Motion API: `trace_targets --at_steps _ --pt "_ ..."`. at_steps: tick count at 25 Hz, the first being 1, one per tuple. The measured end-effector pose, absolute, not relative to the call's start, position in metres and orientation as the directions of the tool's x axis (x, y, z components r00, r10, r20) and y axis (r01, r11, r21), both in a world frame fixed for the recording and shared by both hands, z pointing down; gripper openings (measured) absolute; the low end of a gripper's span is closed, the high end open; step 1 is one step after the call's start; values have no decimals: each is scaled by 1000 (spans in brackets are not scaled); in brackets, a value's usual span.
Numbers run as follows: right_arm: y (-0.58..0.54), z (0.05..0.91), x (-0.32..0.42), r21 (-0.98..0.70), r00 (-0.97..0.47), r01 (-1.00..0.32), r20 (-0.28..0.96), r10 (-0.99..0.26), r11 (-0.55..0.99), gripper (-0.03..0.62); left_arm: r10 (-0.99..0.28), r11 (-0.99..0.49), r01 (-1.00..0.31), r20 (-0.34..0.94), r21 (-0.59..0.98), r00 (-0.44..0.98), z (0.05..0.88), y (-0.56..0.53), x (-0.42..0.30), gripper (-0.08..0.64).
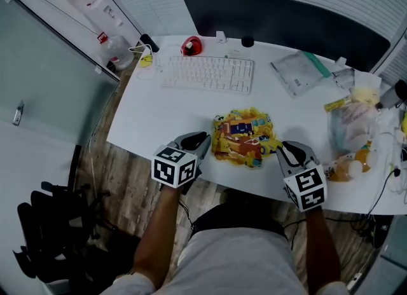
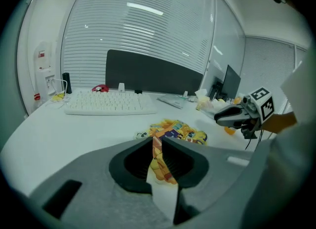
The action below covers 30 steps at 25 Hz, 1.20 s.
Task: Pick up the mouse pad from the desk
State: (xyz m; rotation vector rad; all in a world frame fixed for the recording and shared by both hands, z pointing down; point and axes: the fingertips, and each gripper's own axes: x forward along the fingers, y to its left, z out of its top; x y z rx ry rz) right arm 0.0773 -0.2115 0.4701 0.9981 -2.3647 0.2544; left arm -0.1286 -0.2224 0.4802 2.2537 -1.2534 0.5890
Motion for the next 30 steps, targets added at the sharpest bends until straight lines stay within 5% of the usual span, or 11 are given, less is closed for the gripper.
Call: trace_targets --at_steps 2,13,30 --pt "-211 476 76 26 -568 -705 579 -585 709 118 -629 -467 -858 600 216 494 485 -224 -126 111" --pt "-220 509 73 5 -503 -703 703 -503 711 217 -482 -470 -836 712 281 511 516 -236 -128 202" --pt "-231 546 70 -54 -434 -763 781 -449 644 242 -385 -454 -824 760 338 524 550 -239 -120 218"
